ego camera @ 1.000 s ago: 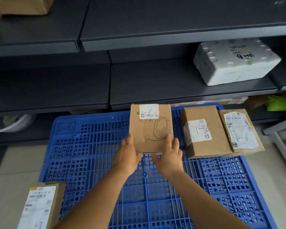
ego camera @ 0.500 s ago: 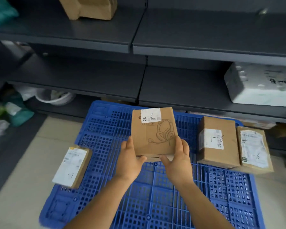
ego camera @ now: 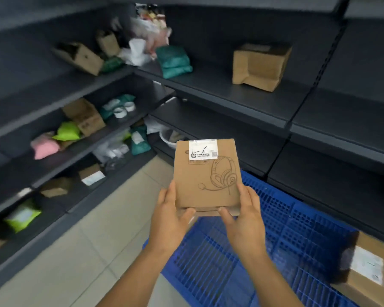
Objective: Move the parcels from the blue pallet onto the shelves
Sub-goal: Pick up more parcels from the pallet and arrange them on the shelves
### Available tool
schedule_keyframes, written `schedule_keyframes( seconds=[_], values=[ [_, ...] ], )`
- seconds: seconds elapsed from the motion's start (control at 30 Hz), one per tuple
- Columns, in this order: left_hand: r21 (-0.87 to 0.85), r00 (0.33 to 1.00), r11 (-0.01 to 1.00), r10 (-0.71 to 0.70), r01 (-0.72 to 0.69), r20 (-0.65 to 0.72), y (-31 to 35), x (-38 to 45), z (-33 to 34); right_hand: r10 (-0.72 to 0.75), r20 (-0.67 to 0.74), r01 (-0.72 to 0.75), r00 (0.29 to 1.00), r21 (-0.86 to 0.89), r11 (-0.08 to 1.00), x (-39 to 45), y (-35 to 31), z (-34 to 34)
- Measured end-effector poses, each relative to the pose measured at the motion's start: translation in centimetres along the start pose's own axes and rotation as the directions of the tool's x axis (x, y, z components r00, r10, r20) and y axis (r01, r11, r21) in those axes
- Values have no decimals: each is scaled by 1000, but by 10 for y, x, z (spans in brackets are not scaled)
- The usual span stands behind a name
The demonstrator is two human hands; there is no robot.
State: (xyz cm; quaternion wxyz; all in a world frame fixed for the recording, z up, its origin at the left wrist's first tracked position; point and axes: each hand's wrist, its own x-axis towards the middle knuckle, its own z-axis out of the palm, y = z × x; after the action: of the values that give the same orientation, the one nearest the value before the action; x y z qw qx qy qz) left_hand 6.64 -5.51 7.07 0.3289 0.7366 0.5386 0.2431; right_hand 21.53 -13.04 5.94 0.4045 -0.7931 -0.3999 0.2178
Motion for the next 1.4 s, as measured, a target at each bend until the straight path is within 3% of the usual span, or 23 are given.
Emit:
schedule_keyframes(
  seconds=[0.33, 0.67, 0.9, 1.2, 1.4],
  values=[
    [-37, 942, 999, -51, 41, -331, -75, -18, -194, -327, 79, 321, 942, 81, 944, -42, -178, 108],
    [16, 835, 998, -41, 59, -549, -167, -56, -406, -520, 113, 505, 847, 139, 852, -113, -351, 250],
    [31, 755, 994, -60, 106, -653, -216, -77, -515, -582, 153, 557, 799, 175, 812, -155, -450, 326],
    [115, 625, 973, -36, 200, -780, -252, -66, -634, -752, 152, 702, 642, 278, 655, -160, -565, 405],
    [187, 589, 950, 3, 251, -808, -282, -24, -712, -805, 147, 744, 575, 316, 589, -134, -641, 466]
  ],
)
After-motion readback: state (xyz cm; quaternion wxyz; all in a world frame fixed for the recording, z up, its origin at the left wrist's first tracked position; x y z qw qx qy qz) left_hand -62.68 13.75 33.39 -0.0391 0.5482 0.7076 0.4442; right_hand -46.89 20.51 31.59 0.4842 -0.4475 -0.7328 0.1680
